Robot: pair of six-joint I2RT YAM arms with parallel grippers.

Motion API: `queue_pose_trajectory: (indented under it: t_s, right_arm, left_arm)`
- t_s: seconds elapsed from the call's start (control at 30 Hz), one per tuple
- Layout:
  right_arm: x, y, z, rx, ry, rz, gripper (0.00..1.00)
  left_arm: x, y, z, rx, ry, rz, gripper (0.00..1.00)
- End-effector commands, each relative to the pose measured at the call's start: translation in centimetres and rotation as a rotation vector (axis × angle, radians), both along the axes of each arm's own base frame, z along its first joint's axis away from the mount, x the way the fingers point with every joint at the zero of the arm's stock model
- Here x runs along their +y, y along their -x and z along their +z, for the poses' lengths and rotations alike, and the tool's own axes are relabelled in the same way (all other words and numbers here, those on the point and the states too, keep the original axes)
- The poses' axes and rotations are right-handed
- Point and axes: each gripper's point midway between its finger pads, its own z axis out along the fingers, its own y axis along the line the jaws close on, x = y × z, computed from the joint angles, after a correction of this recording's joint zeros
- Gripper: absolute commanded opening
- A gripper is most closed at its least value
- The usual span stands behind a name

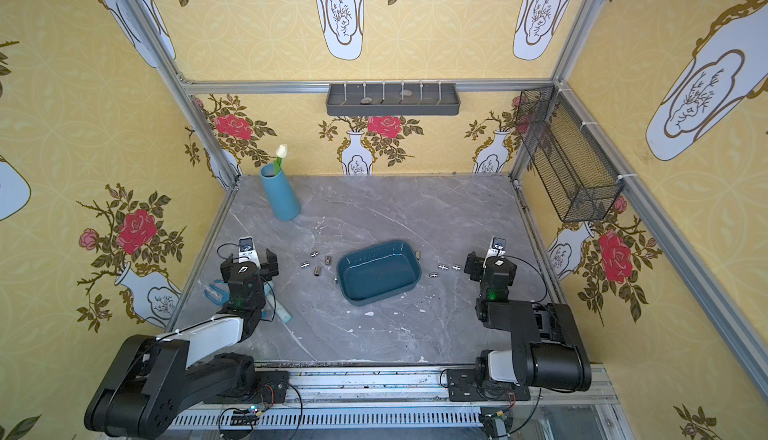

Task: Take out the socket from the storage box
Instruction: Reset both arms

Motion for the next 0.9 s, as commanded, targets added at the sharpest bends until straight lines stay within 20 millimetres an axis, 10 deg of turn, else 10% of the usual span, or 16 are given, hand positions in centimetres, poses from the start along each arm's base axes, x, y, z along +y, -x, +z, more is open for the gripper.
queue_pose_trajectory:
  t_s: [0.0, 0.87]
  right_arm:
    - [0.5, -0.5, 1.7, -0.105, -0.047, 0.039, 0.98]
    - [0.2, -0.6, 1.4, -0.110, -0.060, 0.041, 0.98]
  left_arm:
    - [-0.8, -0.7, 2.5, -0.141, 0.002, -0.059, 1.00]
    - [0.1, -1.3, 0.8, -0.097, 0.065, -0.071, 1.00]
